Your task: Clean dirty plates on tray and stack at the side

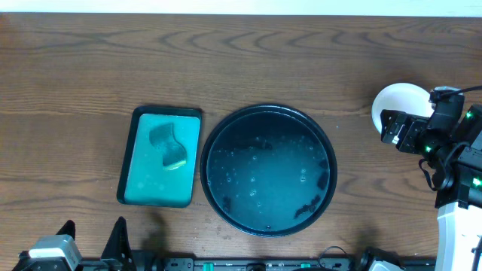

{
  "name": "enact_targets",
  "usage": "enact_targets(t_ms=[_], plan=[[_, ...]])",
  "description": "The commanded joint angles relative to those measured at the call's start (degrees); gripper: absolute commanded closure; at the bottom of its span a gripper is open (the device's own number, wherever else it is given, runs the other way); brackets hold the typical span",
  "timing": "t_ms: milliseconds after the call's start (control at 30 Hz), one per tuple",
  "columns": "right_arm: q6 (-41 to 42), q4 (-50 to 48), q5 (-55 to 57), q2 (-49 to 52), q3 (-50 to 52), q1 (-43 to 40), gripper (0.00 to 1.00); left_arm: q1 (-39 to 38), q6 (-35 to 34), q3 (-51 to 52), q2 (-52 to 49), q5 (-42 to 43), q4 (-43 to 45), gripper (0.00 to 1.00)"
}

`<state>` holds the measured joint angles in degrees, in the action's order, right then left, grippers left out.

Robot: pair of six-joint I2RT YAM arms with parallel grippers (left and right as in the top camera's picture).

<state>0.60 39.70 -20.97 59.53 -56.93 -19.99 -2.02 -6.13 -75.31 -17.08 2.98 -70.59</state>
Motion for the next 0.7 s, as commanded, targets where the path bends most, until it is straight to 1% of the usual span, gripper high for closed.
enact_targets(t_ms=[0,167,367,533,667], plan=[[-0.7,0.0,-0.1,-0.2,-0.4,0.2,0.01,0.2,0.5,-0.4,-0.3,-0.5,-0.1,0.18],[-0.7,0.0,-0.1,-0.2,-0.4,0.2,0.01,0.2,0.5,-0.4,-0.3,-0.5,-0.3,0.18],[-0.7,0.0,-0.1,-0.2,-0.4,0.2,0.01,0.2,0.6,-0.4,-0.3,-0.7,-4.8,0.18],[-0.7,0.0,-0.1,-0.2,-0.4,0.2,0.01,0.2,1.7,2.8,-0.3,-2.6,-2.0,0.18],[-0.7,0.0,-0.1,-0.2,-0.4,0.2,0.01,0.2,1.8,9.8,0.0,-2.6,3.8,0.18]])
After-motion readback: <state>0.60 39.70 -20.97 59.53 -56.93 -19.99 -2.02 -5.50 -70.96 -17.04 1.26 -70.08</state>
